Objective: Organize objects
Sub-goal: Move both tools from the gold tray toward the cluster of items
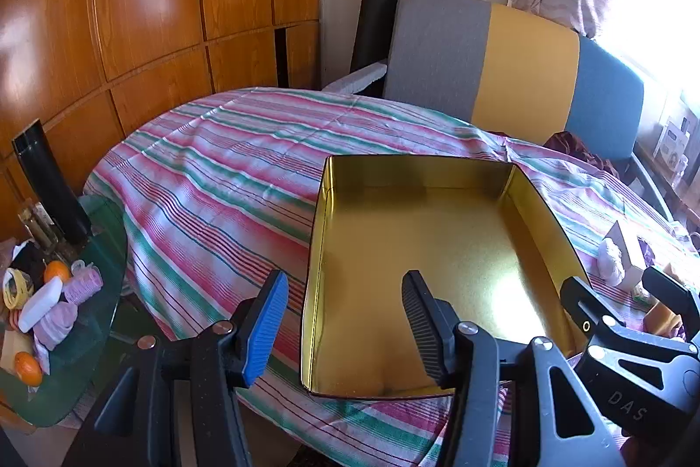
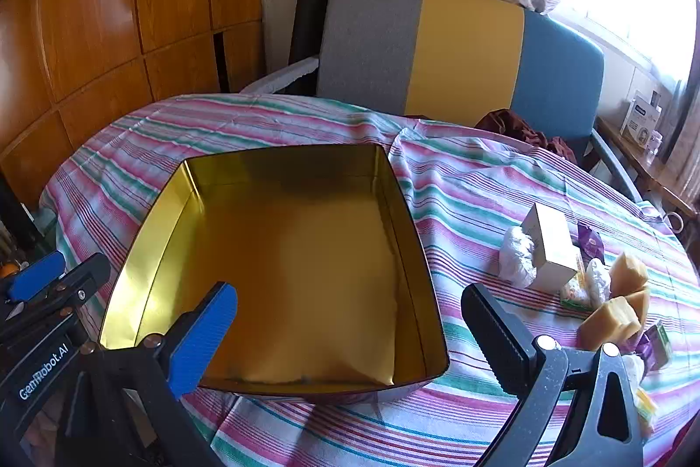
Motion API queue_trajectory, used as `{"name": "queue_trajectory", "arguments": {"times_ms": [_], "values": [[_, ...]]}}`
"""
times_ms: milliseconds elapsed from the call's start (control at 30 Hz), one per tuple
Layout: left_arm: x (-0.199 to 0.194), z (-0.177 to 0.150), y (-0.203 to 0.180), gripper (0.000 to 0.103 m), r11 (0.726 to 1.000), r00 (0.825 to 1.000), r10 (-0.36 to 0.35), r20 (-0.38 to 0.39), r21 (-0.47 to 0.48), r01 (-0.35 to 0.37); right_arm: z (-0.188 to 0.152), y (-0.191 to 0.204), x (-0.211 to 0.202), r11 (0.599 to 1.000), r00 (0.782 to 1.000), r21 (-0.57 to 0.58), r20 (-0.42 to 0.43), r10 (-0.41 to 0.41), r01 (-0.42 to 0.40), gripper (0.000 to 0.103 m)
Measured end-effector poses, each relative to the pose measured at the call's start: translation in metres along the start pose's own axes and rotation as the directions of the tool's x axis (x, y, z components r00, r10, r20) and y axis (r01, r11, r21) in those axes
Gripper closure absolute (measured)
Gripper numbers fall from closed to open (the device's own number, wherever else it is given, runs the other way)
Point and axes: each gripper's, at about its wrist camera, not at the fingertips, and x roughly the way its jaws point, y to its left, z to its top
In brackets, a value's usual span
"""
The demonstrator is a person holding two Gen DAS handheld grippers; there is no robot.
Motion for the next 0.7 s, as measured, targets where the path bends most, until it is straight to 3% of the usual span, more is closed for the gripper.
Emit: {"name": "queue_trajectory", "arguments": {"times_ms": [367, 700], "values": [[-0.018, 0.005, -0.001, 0.048, 0.999, 0.997, 0.012, 0.071, 0.036, -0.015, 0.000, -0.007, -0.015, 1.000, 0.999, 0.014, 0.033, -0.001, 0.000, 0.000], [-0.019, 0.004, -0.004, 0.048, 0.999, 0.997, 0.004, 0.071, 0.046, -0.007, -0.001, -0.012, -0.020, 1.000, 0.999, 0.009, 0.047, -0.016, 0.015, 0.000]]}}
